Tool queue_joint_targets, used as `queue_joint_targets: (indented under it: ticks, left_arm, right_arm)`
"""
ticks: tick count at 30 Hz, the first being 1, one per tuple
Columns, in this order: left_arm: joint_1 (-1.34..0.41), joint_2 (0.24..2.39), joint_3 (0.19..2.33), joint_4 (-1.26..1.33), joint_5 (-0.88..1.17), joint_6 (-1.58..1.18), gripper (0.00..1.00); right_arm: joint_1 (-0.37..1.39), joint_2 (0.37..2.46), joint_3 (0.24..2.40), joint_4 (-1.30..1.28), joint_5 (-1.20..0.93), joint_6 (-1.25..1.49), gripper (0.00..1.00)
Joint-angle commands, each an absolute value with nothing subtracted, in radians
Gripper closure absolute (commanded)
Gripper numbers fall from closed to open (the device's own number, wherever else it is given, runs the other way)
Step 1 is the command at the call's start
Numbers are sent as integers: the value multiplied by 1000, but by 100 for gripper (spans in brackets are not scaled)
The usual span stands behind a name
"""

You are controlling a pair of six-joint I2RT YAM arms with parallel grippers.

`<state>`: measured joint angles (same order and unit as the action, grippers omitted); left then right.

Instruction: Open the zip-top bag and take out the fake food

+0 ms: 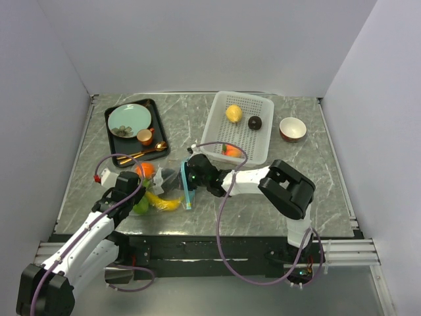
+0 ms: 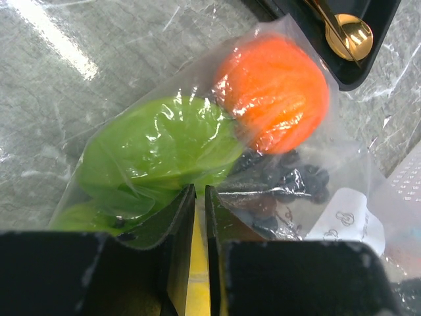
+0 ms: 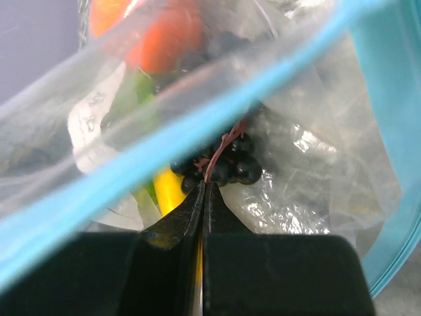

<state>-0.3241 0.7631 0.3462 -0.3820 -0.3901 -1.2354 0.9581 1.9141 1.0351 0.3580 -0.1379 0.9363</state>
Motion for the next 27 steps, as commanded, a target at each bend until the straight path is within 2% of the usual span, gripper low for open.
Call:
queue_joint_targets:
  ticks: [1, 10, 17, 27]
  left_arm:
    - [-321, 775, 350, -417, -419, -1238, 82]
    - [-321, 767, 342, -419, -423, -1239, 82]
    - [-319, 772, 334, -413, -417, -1243, 82]
    - [-319, 785, 347, -416, -419, -1243, 82]
  right_arm:
    - [963, 1836, 1011, 370, -89, 911, 100]
    - [940, 1772, 945, 367, -67, 891, 100]
    - [899, 1733, 853, 466, -129, 894, 100]
    - [877, 1574, 812, 413, -98, 865, 100]
